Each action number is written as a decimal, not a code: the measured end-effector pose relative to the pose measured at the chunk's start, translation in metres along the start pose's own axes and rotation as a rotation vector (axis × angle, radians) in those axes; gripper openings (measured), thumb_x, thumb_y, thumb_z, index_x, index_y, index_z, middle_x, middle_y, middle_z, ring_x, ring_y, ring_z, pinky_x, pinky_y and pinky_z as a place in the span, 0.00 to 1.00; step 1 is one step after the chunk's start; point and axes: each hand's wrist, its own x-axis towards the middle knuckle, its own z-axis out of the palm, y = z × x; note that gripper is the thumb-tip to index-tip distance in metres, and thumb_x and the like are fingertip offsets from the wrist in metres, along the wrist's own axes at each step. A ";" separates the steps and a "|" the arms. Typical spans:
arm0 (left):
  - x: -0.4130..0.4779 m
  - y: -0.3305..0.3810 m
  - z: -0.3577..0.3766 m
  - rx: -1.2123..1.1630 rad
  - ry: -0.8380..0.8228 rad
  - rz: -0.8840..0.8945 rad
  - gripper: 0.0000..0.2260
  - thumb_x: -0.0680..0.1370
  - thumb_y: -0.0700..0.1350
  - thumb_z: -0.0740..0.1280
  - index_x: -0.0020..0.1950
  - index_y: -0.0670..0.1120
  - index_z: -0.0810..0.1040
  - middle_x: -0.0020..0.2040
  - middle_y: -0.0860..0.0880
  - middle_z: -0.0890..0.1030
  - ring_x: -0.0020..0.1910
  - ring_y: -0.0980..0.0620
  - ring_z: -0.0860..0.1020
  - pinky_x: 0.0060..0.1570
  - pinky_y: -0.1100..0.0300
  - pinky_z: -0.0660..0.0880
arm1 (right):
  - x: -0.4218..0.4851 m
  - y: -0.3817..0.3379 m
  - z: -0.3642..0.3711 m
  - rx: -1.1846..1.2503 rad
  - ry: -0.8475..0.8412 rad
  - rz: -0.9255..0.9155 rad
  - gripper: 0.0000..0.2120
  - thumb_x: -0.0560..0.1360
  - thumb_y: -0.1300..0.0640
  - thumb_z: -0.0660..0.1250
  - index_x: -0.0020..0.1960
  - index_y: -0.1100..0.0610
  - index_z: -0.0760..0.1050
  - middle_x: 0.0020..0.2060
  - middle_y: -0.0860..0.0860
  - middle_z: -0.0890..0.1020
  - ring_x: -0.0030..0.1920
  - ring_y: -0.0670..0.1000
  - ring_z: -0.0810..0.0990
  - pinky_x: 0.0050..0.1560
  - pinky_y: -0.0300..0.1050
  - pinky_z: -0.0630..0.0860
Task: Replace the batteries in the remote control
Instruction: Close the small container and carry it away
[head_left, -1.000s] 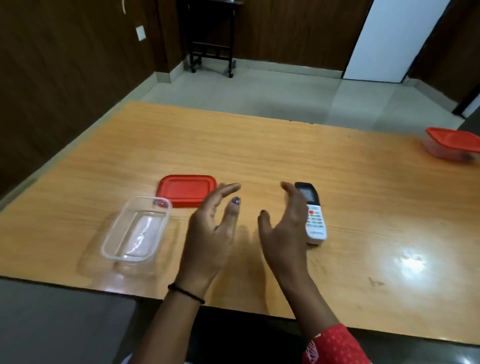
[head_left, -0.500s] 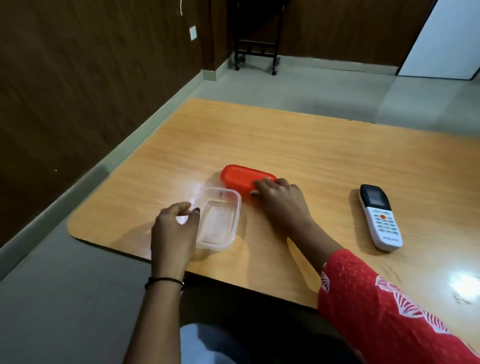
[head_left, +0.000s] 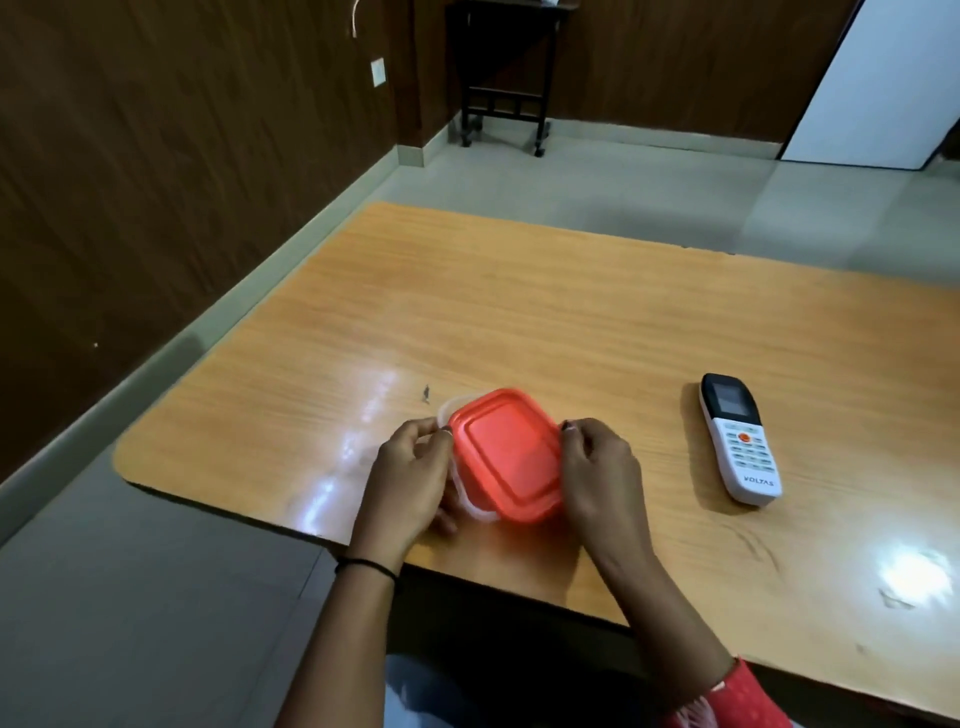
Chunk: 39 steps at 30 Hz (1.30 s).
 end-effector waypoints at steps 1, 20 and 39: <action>0.001 0.000 0.002 0.016 -0.007 0.001 0.11 0.79 0.50 0.61 0.58 0.47 0.73 0.35 0.46 0.78 0.20 0.50 0.76 0.20 0.61 0.71 | -0.002 -0.001 0.000 -0.047 -0.006 -0.020 0.15 0.79 0.56 0.55 0.39 0.58 0.75 0.33 0.57 0.80 0.34 0.59 0.77 0.37 0.54 0.70; -0.005 0.012 0.036 -0.118 0.134 0.317 0.03 0.76 0.54 0.64 0.48 0.58 0.75 0.32 0.50 0.77 0.30 0.52 0.75 0.28 0.56 0.71 | -0.001 -0.003 -0.025 0.016 -0.142 -0.099 0.14 0.81 0.50 0.53 0.56 0.50 0.77 0.37 0.48 0.82 0.37 0.50 0.79 0.36 0.53 0.76; -0.016 0.023 0.039 -0.159 0.209 0.322 0.07 0.72 0.58 0.65 0.48 0.62 0.71 0.33 0.45 0.79 0.28 0.49 0.79 0.27 0.47 0.79 | -0.008 -0.018 -0.029 0.441 -0.132 0.013 0.18 0.74 0.39 0.54 0.48 0.48 0.78 0.36 0.48 0.81 0.35 0.54 0.83 0.28 0.50 0.80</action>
